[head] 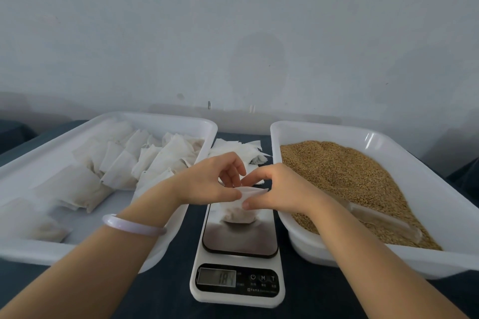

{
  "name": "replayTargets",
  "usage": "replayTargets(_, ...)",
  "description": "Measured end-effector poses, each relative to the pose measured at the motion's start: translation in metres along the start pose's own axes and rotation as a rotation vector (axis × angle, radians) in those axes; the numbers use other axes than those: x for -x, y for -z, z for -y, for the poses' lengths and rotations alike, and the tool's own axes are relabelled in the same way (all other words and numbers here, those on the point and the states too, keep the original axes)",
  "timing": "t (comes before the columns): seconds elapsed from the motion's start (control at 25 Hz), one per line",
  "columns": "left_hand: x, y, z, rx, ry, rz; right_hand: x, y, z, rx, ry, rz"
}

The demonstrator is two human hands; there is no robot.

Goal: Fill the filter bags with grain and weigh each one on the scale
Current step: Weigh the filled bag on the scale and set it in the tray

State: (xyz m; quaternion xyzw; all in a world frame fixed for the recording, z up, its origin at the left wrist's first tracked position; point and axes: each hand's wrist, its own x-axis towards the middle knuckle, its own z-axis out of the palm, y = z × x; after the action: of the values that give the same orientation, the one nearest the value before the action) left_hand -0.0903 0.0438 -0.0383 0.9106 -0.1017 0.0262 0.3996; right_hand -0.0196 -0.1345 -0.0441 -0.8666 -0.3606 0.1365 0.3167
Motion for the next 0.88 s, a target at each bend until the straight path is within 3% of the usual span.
replayTargets(0.88, 0.0010, -0.0014, -0.0012, -0.067, 0.011, 0.018, 0.0028, -0.0015, 0.0021, -0.034, 0.029, -0.025)
